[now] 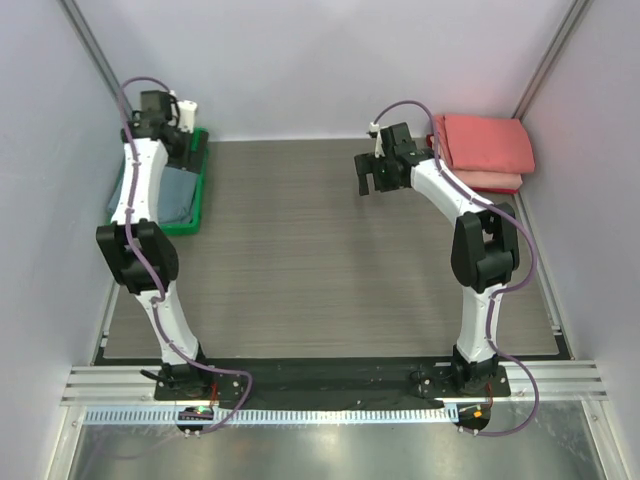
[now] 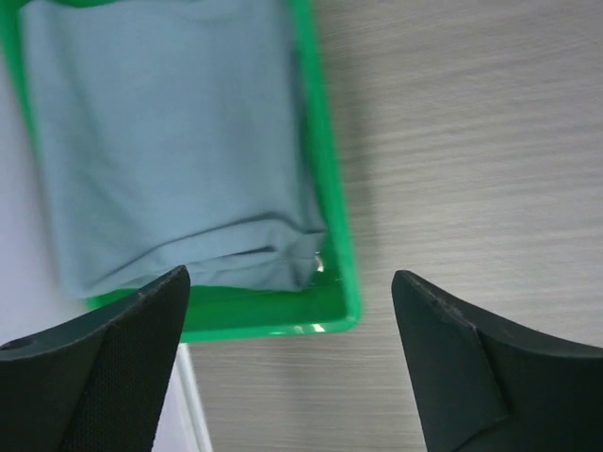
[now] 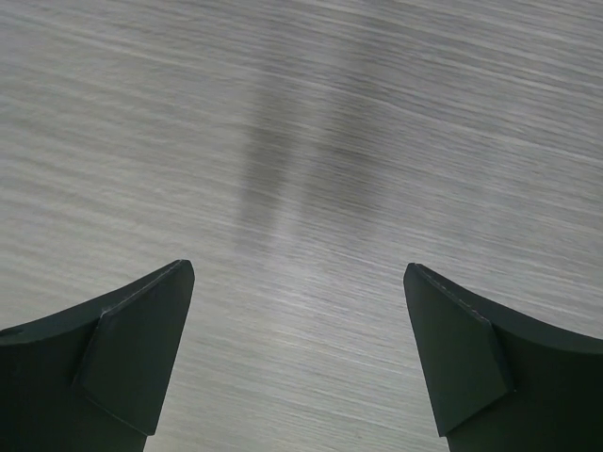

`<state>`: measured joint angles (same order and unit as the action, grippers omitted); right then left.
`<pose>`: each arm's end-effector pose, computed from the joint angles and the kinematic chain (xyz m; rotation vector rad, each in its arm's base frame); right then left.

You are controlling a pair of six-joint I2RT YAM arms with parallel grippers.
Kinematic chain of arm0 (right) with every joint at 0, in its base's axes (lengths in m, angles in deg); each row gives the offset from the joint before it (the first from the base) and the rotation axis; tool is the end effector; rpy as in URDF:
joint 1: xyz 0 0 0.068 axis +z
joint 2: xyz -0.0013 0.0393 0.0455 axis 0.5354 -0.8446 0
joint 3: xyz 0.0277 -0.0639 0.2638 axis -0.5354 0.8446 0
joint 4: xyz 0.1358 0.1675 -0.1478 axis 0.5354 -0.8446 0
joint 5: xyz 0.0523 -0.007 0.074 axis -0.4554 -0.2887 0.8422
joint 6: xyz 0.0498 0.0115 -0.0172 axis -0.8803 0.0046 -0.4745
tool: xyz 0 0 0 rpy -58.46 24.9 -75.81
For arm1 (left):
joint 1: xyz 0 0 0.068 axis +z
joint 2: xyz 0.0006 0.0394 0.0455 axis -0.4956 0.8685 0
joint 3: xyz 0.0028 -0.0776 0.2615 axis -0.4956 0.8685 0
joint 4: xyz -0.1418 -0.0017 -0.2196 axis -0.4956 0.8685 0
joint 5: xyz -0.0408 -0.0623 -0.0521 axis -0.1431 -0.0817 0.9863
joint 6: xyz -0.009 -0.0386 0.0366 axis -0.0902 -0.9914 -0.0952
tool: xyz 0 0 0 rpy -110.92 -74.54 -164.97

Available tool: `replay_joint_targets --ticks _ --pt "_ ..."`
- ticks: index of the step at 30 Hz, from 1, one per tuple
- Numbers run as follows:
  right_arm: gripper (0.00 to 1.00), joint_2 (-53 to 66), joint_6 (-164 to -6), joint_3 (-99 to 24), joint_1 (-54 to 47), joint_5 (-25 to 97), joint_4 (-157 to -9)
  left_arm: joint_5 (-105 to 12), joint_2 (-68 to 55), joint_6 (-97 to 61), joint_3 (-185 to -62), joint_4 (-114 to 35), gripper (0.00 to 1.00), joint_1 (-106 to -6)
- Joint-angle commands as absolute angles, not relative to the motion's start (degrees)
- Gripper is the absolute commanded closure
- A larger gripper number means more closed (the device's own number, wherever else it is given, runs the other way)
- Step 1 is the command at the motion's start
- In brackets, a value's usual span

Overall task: Fold and stack the t-shirts
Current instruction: Grab the tshirt from the pile

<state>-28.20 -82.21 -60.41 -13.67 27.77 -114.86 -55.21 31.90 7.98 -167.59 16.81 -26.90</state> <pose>0.4332 0.1462 0.2510 -0.3118 2.4305 0.1618 0.4372 0.0218 0.3391 0.2529 2.4644 0.1416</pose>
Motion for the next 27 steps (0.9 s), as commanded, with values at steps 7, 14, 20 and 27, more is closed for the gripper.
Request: replay_joint_targets --ticks 7,14,20,27 --pt "0.00 -27.48 -77.12 -63.14 -13.56 37.24 -114.52 -45.93 44.31 6.99 -177.46 25.02 0.30 -18.99" --pt "0.00 -26.69 -75.54 -61.55 -13.56 36.81 -114.52 -45.75 50.02 8.31 -178.06 25.72 0.37 -17.85" --pt "0.00 -25.64 -74.66 -60.41 -13.56 37.16 -114.52 -47.07 51.79 8.75 -177.89 24.67 0.43 -17.41" --pt "0.00 -25.02 -74.40 -58.48 -13.56 38.12 -114.52 -48.39 52.84 8.93 -175.78 24.05 0.50 -16.01"
